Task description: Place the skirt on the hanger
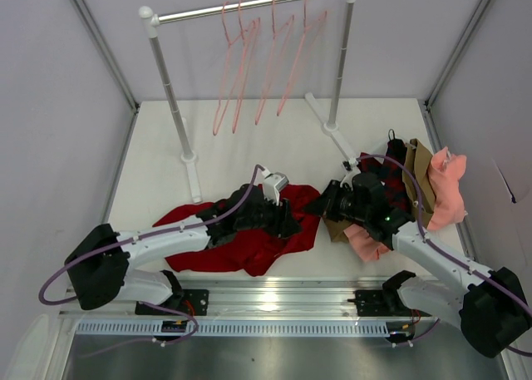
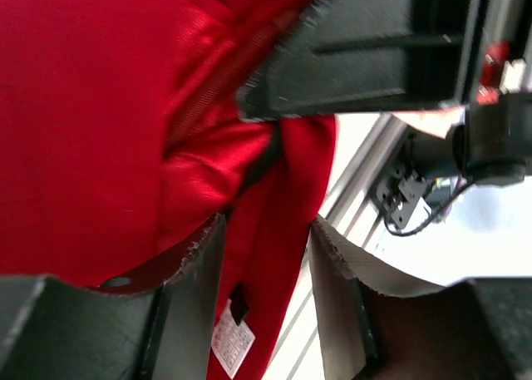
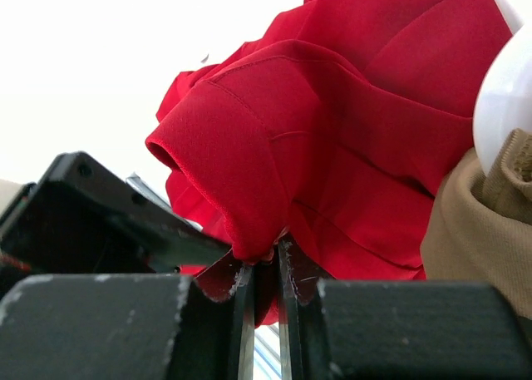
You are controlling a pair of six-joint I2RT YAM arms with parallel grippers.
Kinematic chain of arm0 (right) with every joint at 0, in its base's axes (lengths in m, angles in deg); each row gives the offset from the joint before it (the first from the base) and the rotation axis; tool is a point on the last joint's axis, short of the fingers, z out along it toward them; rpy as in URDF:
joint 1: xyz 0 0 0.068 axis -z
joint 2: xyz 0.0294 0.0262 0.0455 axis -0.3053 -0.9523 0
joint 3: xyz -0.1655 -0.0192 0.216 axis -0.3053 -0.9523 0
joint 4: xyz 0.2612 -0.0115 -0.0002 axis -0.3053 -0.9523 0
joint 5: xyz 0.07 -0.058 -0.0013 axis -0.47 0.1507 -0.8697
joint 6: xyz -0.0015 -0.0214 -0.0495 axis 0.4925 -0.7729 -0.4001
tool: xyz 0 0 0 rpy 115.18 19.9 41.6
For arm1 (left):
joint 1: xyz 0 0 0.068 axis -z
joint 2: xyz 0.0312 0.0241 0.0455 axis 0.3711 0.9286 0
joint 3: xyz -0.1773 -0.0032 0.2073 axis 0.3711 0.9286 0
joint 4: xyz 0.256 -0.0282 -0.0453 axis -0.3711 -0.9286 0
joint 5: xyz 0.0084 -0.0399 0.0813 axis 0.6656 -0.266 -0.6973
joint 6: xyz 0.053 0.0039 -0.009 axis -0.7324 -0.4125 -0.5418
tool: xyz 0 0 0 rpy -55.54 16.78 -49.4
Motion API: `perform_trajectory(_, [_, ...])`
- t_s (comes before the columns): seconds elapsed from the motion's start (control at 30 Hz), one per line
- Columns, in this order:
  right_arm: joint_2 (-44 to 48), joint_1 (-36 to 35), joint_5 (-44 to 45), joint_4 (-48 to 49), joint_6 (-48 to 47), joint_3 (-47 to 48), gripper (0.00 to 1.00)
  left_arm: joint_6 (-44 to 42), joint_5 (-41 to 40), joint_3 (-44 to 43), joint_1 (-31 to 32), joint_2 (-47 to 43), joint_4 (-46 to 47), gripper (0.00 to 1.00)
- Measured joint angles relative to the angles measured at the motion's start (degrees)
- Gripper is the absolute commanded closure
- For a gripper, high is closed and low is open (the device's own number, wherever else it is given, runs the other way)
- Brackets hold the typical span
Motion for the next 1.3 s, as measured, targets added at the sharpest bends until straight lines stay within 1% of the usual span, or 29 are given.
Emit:
perform_trajectory(0.17, [0.0,0.0,0.0,-0.5,-0.1,0.0,0.99,0.9,-0.2,1.7,-1.9,-0.7,1.2,0.49])
perform_trajectory(0.43, [-0.4,0.0,-0.3,-0.3,-0.1,0.0,0.99,1.9,0.6,3.8,-3.1,-1.2,3.7,0.48])
perform_trajectory(0.5, [-0.5,0.0,-0.4,-0.3,-0.1,0.0,0.99,2.4,1.4,5.0,-3.7,-1.9,5.1,0.45])
perform_trajectory(0.57, [-0.5,0.0,-0.5,-0.2,-0.2,0.0,1.0,2.5,1.9,6.1,-4.3,-3.4,5.5,0.38])
perform_trajectory(0.7, [-0.6,0.0,-0.5,-0.1,-0.2,0.0,1.0,2.5,2.5,7.0,-5.1,-7.3,5.7,0.36])
perform_trajectory(0.73, [-0.7,0.0,-0.5,-0.1,-0.2,0.0,1.0,2.4,2.7,7.0,-5.1,-8.0,6.1,0.36])
perform_trajectory(0.8, [-0.7,0.0,-0.6,-0.1,-0.1,0.0,1.0,2.4,2.7,7.1,-5.1,-8.8,6.9,0.4])
perform_trajectory(0.83, [-0.8,0.0,-0.7,-0.1,-0.2,0.0,1.0,2.5,2.7,7.1,-5.1,-8.8,7.4,0.45])
perform_trajectory(0.9, [-0.8,0.0,-0.7,-0.1,-0.1,0.0,1.0,2.6,2.9,7.1,-5.1,-8.2,7.8,0.49])
perform_trajectory(0.93, [-0.8,0.0,-0.7,-0.1,-0.2,0.0,1.0,2.7,3.1,7.1,-5.1,-7.6,8.3,0.53])
perform_trajectory(1.03, [-0.8,0.0,-0.9,-0.1,-0.1,0.0,1.0,3.4,3.5,7.2,-5.1,-5.0,9.5,0.58])
perform_trajectory(1.13, [-0.6,0.0,-0.9,-0.2,-0.1,0.0,1.0,4.1,4.2,7.5,-5.1,-2.6,10.4,0.6])
perform_trajectory(1.3, [-0.2,0.0,-1.0,-0.2,-0.2,0.0,1.0,4.5,4.8,7.9,-5.1,-0.9,12.0,0.6])
